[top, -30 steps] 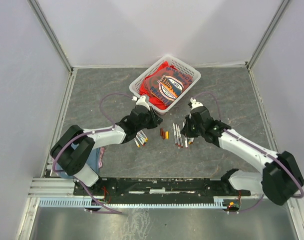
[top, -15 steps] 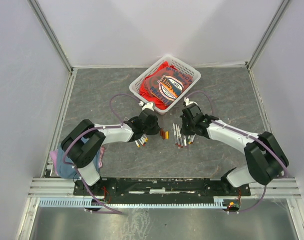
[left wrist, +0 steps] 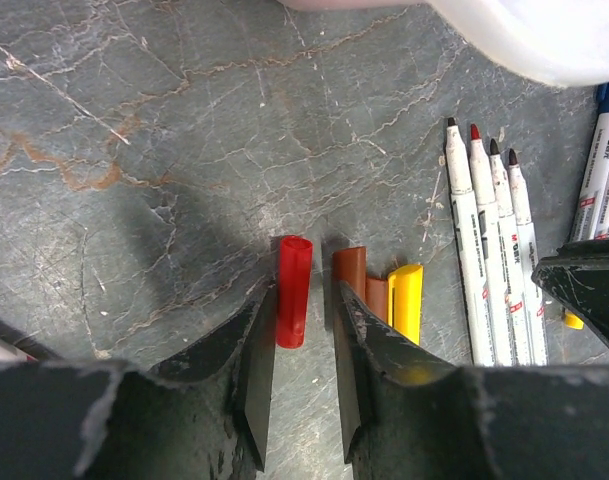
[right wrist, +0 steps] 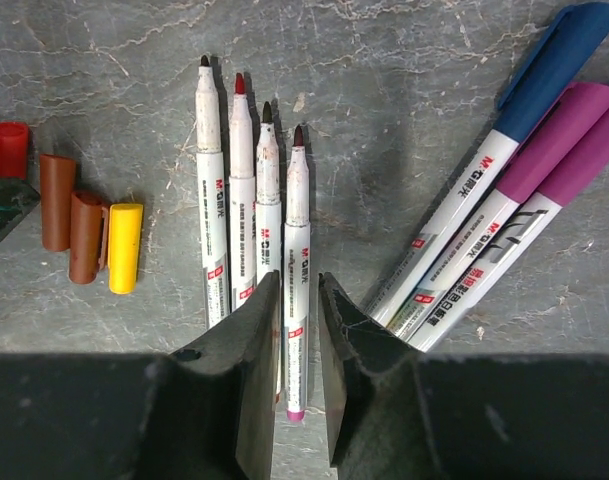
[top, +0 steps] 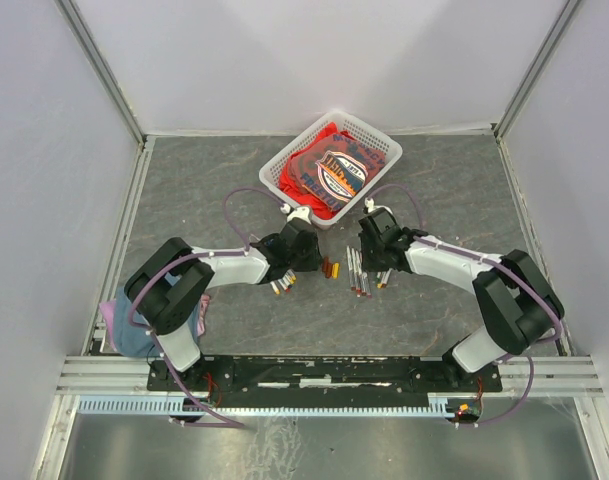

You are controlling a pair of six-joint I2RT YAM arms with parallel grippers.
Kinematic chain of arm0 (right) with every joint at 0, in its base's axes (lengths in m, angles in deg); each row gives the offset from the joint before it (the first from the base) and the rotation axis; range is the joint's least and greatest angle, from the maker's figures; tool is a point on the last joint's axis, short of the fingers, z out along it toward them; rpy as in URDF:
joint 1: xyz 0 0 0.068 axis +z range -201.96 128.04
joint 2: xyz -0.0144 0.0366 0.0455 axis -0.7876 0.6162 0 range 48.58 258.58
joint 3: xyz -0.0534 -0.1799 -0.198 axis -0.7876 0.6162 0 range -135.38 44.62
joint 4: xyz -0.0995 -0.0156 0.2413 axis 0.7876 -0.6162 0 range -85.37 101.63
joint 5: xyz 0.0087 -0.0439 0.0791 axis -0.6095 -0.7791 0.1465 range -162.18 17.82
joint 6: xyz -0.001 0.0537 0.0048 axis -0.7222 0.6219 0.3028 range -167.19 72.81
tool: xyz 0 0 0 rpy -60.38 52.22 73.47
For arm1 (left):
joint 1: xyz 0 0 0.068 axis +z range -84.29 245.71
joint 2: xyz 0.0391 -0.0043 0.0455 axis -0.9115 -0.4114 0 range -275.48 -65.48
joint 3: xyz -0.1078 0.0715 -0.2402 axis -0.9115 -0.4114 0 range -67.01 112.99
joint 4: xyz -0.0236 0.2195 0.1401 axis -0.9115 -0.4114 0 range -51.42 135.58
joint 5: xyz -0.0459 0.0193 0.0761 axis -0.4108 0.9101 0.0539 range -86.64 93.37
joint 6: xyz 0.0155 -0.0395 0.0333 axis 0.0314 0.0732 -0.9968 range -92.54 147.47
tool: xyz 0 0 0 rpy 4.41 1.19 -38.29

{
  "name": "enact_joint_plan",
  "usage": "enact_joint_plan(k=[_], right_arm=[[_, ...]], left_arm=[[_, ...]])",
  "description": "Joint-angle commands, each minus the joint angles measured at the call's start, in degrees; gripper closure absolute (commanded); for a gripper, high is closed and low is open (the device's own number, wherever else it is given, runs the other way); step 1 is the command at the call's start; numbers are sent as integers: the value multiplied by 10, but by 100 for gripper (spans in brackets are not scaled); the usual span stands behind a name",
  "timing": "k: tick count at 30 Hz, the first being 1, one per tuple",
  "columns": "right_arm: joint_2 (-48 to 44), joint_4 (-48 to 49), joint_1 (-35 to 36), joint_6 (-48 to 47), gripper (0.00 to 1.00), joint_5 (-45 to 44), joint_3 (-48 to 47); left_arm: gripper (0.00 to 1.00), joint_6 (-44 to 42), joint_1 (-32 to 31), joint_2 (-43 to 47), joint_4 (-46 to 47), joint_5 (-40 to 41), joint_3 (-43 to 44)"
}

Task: Open the pen caps

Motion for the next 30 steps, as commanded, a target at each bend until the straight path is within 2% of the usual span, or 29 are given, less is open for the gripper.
enact_joint_plan(k=[1,10,18,30], right_arm=[[5,20,-1,-2,72,-13,-25],[-58,-11,0,5,72,-43,-23],[-102,-82,-11,58,67,-129,-19],[-74,-92,-63,94,66,-131,-2]], left_arm=[[64,-17,-5,0,10,10,18],[63,-15,-6,19,8,13,19],[60,-13,-7,45,1,18,25],[54,-14,-9,81,2,27,20]])
